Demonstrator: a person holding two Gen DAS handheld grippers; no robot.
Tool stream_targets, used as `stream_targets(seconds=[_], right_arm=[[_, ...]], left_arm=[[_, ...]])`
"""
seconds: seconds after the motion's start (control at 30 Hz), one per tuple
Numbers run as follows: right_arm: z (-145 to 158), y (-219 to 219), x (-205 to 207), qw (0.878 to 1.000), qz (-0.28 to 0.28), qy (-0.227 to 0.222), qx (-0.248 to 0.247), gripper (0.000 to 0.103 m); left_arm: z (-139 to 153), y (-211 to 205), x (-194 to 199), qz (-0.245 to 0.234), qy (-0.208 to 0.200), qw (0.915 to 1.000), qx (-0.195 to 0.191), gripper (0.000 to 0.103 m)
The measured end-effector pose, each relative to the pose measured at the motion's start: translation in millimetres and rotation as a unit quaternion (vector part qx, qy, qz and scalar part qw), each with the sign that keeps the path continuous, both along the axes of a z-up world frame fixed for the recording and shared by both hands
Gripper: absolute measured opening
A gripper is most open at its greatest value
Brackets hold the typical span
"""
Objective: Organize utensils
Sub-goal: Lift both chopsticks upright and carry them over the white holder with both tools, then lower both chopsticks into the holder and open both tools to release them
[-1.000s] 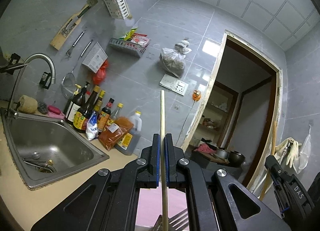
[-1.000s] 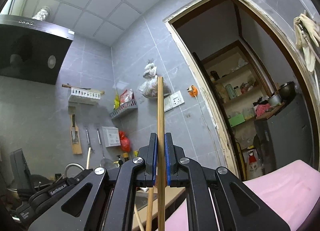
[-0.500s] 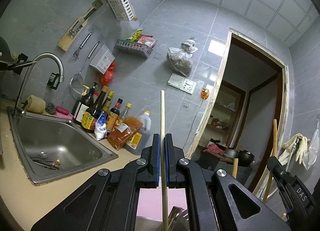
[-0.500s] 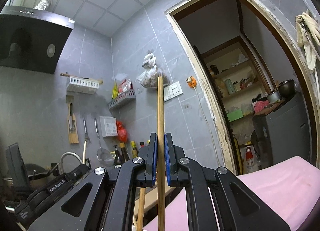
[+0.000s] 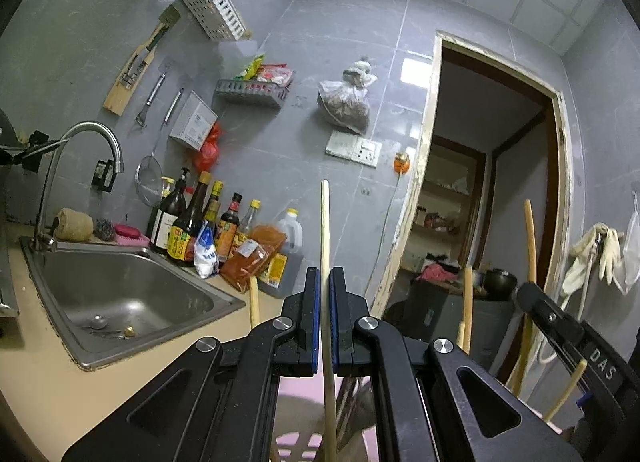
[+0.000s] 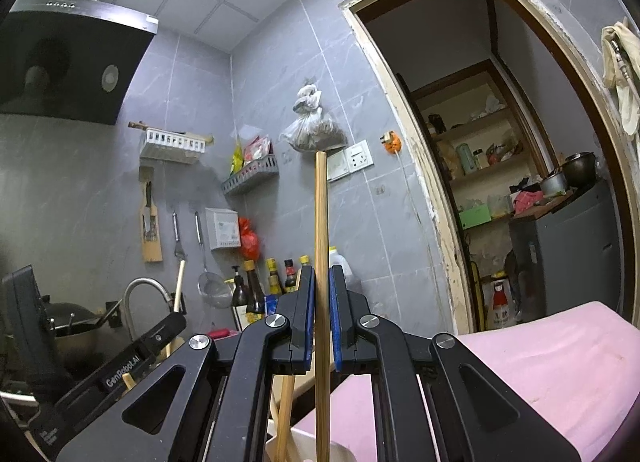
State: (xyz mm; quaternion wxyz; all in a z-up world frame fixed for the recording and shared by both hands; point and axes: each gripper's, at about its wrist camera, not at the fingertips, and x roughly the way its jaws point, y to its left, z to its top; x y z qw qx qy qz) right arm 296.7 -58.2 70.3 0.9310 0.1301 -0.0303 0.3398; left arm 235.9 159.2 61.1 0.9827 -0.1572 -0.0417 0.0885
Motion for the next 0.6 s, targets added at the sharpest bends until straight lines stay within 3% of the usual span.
stream_targets(seconds=[0.4, 0.6], right_arm=[[-3.6, 4.7, -1.9, 1.000, 0.020, 0.003, -0.020, 0.007], [-3.2, 3.5, -2.3, 1.000, 0.020, 0.002, -0.016, 0.022]], left_arm=[[-12.1, -19.5, 4.8, -0.045, 0.043, 0.9974, 0.036, 0.003], [-11.8, -15.7, -0.6, -0.052, 0.052, 0.9971, 0.020, 0.011]])
